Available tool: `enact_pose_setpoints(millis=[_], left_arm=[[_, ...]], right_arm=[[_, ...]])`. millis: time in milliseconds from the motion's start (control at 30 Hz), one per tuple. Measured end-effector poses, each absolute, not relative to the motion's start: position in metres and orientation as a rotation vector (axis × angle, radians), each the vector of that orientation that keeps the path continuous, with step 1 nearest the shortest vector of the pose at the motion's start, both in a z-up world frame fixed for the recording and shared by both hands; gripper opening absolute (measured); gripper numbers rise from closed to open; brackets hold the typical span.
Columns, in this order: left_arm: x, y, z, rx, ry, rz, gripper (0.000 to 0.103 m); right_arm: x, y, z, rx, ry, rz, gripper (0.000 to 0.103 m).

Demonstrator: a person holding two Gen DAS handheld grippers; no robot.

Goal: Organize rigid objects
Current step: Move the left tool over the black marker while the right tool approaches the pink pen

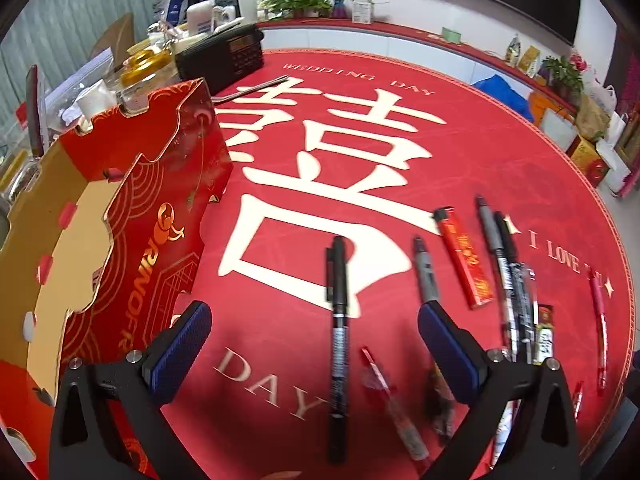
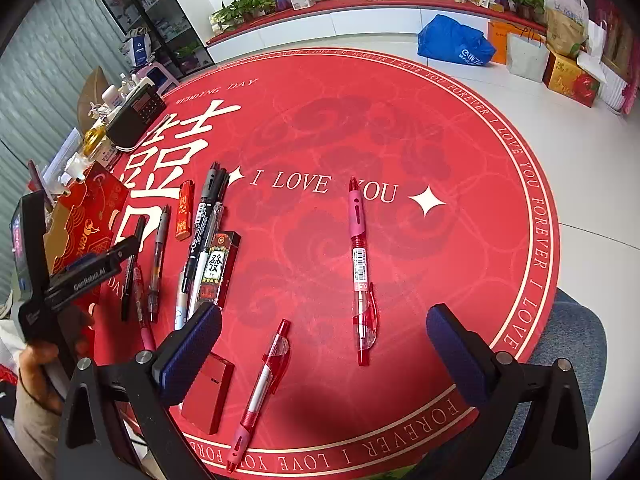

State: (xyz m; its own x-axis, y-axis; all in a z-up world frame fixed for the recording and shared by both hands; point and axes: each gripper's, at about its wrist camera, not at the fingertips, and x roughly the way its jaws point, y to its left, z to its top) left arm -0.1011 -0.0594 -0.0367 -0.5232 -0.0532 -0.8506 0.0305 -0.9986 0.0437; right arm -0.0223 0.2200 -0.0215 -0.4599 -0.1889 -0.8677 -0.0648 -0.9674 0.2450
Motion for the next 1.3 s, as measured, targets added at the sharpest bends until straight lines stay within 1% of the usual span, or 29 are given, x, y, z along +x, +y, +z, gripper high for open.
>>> enact_pose_setpoints(millis=[467, 733, 900, 1067, 1300], left_arm=[[-0.109, -0.047, -0.048, 1.583, -0.001, -2.656, 0.103], [-0.111, -0.049, -0.051, 1.582, 0.009, -2.641, 0.103], [-0.113, -0.046, -0.060, 1.613, 0.003, -2.623, 0.103], [-0.112, -0.050, -0.062, 1.611, 0.053, -2.636, 0.103], [-0.111, -0.048, -0.056, 1.591, 0.009, -2.641, 0.103]], right_arm=[[-0.040, 0.223, -0.025, 1.608, -0.344, -2.601, 0.103], [-0.056, 0.219, -0.032, 1.646, -0.266, -2.610, 0.103], [-0.072, 0.223, -0.045, 1.736, -0.228, -2.606, 0.103], [-0.079, 0.228, -0.048, 1.758, -0.185, -2.624, 0.103], [-0.074, 0.229, -0.040, 1.725, -0.196, -2.629, 0.103]])
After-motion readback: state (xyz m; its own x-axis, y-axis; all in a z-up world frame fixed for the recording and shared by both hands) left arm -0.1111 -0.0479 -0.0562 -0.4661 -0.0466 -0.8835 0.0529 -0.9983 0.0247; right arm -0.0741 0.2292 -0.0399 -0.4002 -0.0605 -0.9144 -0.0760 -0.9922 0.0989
